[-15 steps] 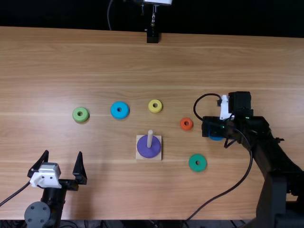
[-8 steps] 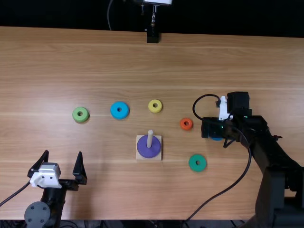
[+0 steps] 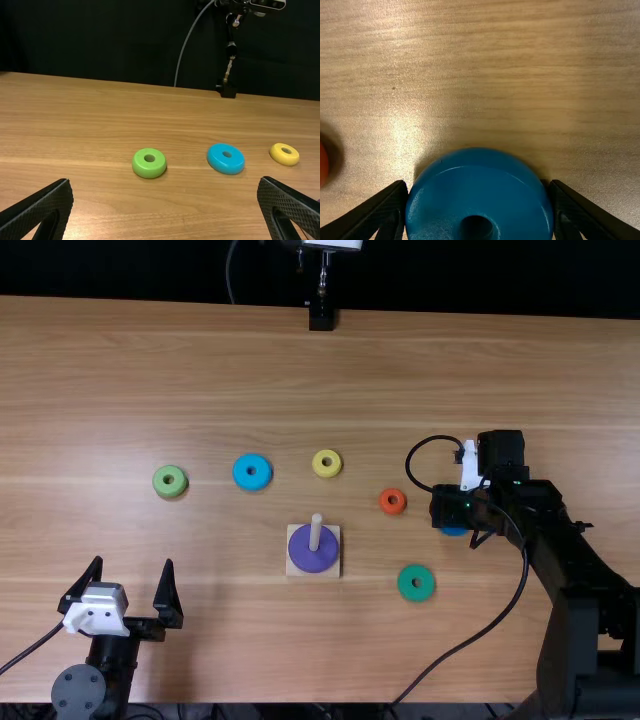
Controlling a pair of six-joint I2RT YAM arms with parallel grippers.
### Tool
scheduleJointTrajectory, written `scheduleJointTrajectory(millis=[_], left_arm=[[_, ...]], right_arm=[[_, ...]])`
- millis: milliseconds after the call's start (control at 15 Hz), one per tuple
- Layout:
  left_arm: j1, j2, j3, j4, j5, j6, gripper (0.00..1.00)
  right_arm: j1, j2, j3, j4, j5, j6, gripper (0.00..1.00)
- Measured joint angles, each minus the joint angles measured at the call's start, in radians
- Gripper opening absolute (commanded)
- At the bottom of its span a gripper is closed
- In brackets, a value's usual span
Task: Build the Hanoi tower: stack the rings onto the peg from bottom to top in this color order: purple, dark blue, light blue, dark green, light green, yellow, orange.
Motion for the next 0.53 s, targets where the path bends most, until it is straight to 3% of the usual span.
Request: scheduleJointTrajectory(millis=[133,400,533], left_arm=[[0.0,0.0,0.0,0.0,0.0,0.0,1.0],[0.0,0.0,0.0,0.0,0.0,0.0,1.0],[0.0,0.0,0.0,-0.001,0.0,0.0,1.0]], right_arm=[[0.0,0.0,0.041,-0.048,-0.001,-0.001,0.0],[0.006,0.0,0.238,-0.393,0.0,-0.001,0.0],[0.054,-0.008,0.345,-0.489,0.0,-0.002,0.0]])
